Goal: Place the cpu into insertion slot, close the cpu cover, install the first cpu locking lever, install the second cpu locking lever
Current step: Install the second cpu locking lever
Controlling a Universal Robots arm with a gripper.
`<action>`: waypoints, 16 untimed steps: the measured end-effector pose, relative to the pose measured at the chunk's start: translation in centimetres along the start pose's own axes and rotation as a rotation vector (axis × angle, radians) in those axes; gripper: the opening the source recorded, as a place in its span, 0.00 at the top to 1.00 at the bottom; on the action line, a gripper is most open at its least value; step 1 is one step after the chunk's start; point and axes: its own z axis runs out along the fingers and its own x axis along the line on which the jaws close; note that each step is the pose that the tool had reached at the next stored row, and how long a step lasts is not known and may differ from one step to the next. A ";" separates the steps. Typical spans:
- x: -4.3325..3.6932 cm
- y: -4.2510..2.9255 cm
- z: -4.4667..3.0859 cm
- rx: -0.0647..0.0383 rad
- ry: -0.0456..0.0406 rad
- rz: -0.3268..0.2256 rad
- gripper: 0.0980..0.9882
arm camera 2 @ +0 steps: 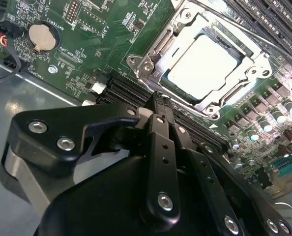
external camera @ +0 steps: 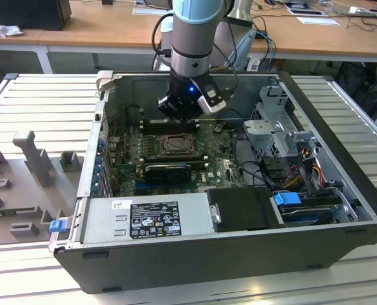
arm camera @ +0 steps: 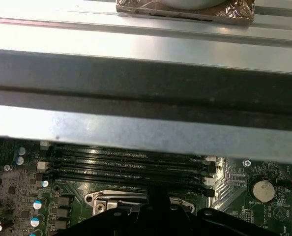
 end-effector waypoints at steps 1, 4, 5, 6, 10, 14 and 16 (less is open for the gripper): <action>0.02 -0.27 -0.03 0.000 0.0000 0.000 0.99; 0.06 -0.61 -0.36 0.000 0.0000 0.000 0.99; 0.06 -0.58 -0.61 0.000 0.0000 0.000 0.99; 0.06 -0.48 -1.40 0.000 -0.0001 0.000 0.99; 0.11 -0.75 -3.20 0.000 0.0000 0.000 0.99; 0.24 -2.24 -3.35 0.002 0.0001 0.000 0.99; 0.31 -3.08 -3.36 0.002 0.0001 0.000 0.99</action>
